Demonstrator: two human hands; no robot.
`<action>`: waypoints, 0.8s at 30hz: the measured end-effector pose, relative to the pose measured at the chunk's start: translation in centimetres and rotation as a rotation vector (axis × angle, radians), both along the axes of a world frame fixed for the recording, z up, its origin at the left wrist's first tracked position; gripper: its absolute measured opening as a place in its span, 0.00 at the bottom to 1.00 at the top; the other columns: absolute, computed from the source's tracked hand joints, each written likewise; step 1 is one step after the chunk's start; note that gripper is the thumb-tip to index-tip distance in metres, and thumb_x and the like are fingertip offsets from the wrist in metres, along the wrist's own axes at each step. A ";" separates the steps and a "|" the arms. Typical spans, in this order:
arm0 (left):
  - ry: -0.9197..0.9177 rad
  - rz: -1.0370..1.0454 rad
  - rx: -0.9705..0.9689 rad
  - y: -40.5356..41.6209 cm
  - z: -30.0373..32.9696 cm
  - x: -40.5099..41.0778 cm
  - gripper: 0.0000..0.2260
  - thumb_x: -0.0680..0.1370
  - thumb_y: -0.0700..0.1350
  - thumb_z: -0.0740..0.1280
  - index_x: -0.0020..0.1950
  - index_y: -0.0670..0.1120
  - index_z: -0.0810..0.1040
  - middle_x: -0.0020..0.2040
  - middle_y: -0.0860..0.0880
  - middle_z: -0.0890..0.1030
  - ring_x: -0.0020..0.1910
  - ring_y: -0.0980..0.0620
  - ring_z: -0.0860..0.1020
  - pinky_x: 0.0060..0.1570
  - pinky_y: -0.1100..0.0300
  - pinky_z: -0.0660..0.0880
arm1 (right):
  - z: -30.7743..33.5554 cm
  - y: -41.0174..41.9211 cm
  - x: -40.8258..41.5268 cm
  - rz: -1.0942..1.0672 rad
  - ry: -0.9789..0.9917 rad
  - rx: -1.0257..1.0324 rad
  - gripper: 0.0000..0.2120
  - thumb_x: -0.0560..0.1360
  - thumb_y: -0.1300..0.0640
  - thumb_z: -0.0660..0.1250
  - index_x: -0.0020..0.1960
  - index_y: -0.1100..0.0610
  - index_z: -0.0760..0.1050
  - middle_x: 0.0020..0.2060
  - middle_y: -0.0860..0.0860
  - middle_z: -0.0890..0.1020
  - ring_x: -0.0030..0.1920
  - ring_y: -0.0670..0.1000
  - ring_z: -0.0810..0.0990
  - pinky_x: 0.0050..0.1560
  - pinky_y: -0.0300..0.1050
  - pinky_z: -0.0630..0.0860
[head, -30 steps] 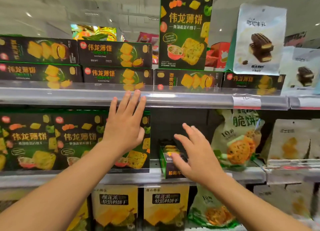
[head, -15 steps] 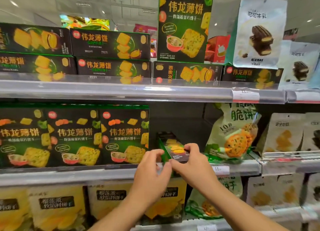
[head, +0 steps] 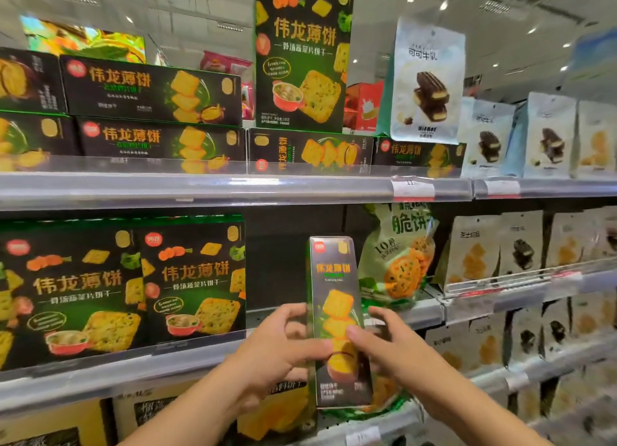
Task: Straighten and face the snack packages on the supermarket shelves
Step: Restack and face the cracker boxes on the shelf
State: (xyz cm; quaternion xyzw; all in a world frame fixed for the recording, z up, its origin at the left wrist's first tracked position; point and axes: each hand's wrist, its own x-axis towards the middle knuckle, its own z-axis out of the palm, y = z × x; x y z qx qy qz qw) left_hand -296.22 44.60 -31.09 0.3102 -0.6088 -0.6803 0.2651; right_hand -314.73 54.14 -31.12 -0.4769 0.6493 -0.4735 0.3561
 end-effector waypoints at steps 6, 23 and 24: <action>-0.135 -0.165 -0.326 0.6 3.7 0.2 0.35 0.66 0.49 0.80 0.68 0.58 0.67 0.58 0.53 0.82 0.54 0.56 0.82 0.56 0.53 0.79 | 3.0 0.5 -0.4 0.055 -0.071 -0.156 0.26 0.61 0.39 0.77 0.55 0.48 0.80 0.50 0.50 0.85 0.52 0.51 0.84 0.49 0.49 0.79; -0.063 0.714 -0.927 -8.1 36.9 -1.9 0.44 0.70 0.48 0.78 0.76 0.44 0.54 0.71 0.40 0.67 0.67 0.43 0.70 0.62 0.47 0.72 | 16.0 -2.3 -2.9 0.223 0.057 -0.462 0.19 0.65 0.45 0.76 0.55 0.46 0.80 0.48 0.48 0.86 0.49 0.49 0.85 0.45 0.41 0.81; -0.084 0.685 -0.892 -8.5 37.0 -2.1 0.45 0.70 0.48 0.78 0.76 0.43 0.53 0.72 0.40 0.67 0.68 0.41 0.70 0.65 0.43 0.71 | 16.4 -2.5 -3.0 0.237 0.058 -0.472 0.18 0.65 0.44 0.76 0.54 0.45 0.80 0.48 0.48 0.86 0.49 0.49 0.85 0.44 0.39 0.81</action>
